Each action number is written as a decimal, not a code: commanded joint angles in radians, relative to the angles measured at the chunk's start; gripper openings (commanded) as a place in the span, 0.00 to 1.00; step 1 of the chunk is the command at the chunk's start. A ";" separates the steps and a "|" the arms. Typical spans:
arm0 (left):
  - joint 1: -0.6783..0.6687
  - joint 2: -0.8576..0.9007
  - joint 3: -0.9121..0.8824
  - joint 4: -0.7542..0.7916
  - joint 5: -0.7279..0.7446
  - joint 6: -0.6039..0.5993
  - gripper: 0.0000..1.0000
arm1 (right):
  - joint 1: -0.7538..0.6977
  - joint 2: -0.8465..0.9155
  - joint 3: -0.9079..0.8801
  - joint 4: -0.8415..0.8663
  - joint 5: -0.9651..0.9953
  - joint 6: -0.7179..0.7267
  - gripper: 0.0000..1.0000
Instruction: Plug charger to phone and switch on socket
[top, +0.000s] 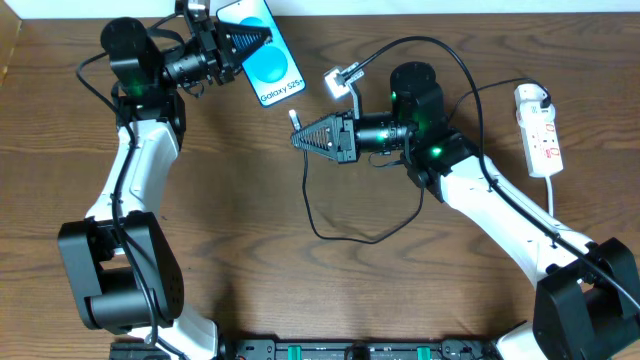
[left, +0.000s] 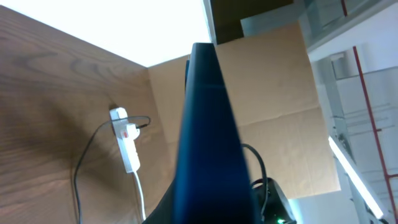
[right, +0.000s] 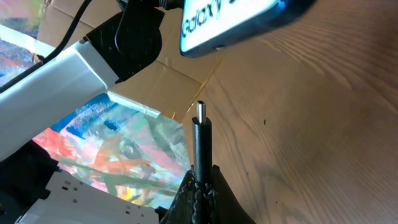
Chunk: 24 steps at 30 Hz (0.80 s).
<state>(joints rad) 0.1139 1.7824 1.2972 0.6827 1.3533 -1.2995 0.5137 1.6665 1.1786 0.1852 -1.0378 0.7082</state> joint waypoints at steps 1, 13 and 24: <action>-0.002 -0.005 0.010 0.019 -0.011 -0.060 0.07 | 0.002 -0.011 0.017 0.006 -0.025 0.002 0.01; -0.029 -0.005 0.010 0.019 0.000 -0.056 0.07 | 0.034 -0.011 0.017 0.025 -0.027 -0.010 0.01; -0.031 -0.005 0.010 0.019 0.026 -0.056 0.07 | 0.038 -0.011 0.017 0.030 -0.034 -0.005 0.01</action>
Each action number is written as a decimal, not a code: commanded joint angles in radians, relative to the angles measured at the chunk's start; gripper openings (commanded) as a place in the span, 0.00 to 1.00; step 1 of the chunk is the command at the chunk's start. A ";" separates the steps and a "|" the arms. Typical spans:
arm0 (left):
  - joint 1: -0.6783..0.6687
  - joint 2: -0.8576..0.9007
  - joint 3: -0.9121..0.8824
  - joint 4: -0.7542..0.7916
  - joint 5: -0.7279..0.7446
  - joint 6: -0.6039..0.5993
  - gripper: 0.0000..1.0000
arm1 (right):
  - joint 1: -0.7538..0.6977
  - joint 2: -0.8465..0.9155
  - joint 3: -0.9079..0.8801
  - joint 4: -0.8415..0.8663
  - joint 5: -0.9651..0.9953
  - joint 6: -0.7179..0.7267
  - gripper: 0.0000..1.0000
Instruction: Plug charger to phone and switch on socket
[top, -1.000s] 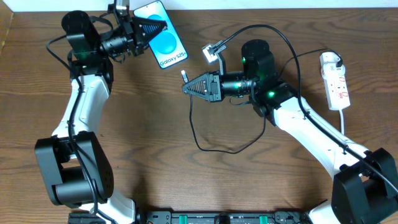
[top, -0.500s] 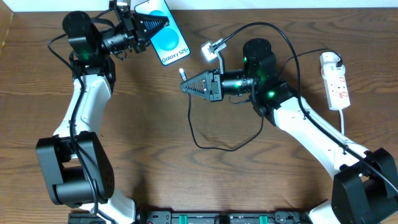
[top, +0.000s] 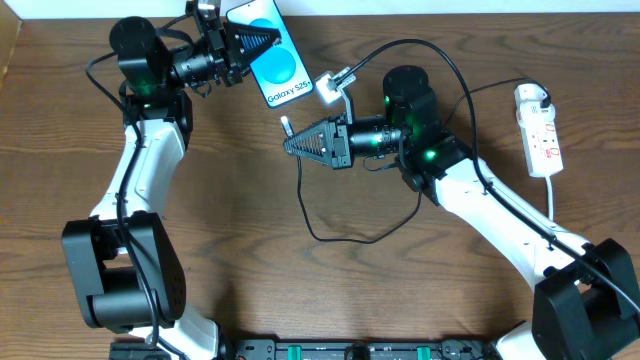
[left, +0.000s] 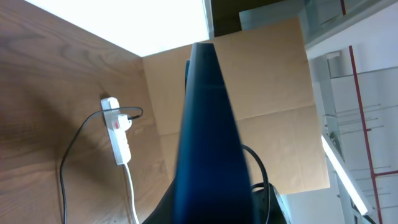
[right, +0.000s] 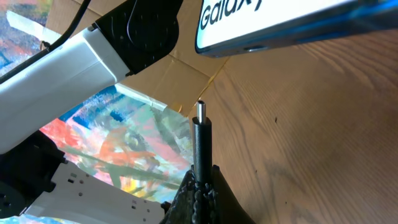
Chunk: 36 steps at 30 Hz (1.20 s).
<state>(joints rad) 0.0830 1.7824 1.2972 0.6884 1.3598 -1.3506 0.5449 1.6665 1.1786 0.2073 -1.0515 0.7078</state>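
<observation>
My left gripper (top: 262, 41) is shut on the phone (top: 276, 65), a blue Galaxy handset held at the table's far edge, screen up; in the left wrist view the phone (left: 208, 137) shows edge-on. My right gripper (top: 297, 143) is shut on the black charger plug (top: 286, 127), whose metal tip (right: 200, 109) points toward the phone's lower edge (right: 280, 31), still short of it. The black cable (top: 340, 225) loops back over the table. The white socket strip (top: 538, 130) lies at the right, a plug in it.
A small white adapter (top: 334, 80) sits on the cable near the phone. Cardboard (left: 261, 106) stands behind the table. The socket strip's white lead (top: 552, 195) runs toward the right arm's base.
Both grippers have shifted. The phone sits slightly further right and the plug has moved left and up, so the tip is nearer the phone's lower edge.
</observation>
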 joint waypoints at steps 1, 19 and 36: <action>0.000 -0.005 0.010 0.013 0.019 -0.005 0.07 | 0.006 -0.011 0.017 0.012 -0.024 -0.005 0.01; 0.000 -0.005 0.009 0.013 0.020 0.006 0.07 | 0.006 -0.011 0.017 0.021 -0.040 0.018 0.01; 0.000 -0.005 0.009 0.013 0.028 0.006 0.07 | 0.007 -0.011 0.017 0.020 -0.054 0.021 0.01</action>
